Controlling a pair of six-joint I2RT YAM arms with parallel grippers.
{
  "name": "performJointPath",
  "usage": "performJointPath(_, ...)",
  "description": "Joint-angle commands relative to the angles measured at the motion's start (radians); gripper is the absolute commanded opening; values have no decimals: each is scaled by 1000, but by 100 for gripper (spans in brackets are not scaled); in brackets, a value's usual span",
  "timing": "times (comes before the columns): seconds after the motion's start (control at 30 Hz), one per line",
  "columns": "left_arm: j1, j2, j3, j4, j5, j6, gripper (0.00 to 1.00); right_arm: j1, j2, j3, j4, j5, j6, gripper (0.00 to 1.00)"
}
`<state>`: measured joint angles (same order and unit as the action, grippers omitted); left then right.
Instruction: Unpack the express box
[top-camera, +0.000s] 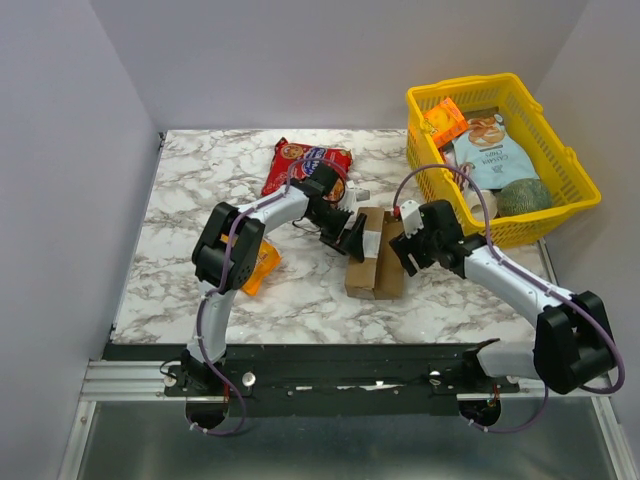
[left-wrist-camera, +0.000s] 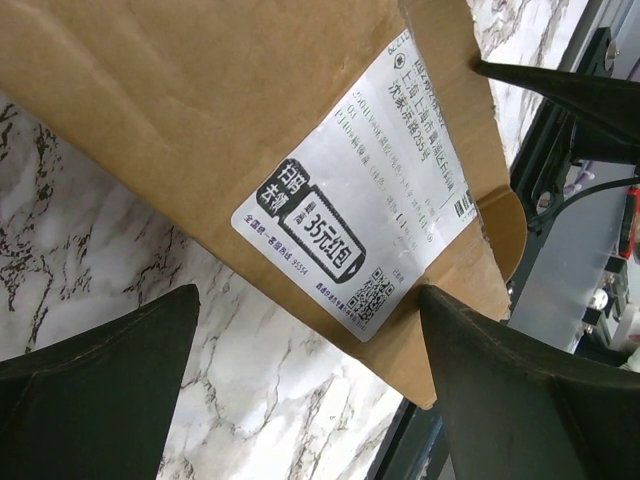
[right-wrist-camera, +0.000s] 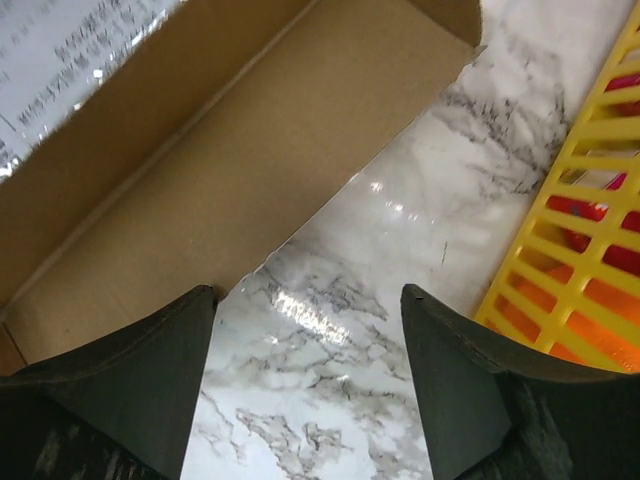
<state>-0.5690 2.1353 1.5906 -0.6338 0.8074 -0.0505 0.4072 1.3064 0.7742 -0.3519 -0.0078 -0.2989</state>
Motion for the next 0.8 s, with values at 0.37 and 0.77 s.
performJointPath(0.37, 50, -2, -75, -70, -57, 103, 98, -28, 56, 131, -58, -247, 168, 75)
performJointPath(0.77, 93, -26, -144, -58, -45, 101, 98, -48, 171, 109, -90, -377, 250, 67)
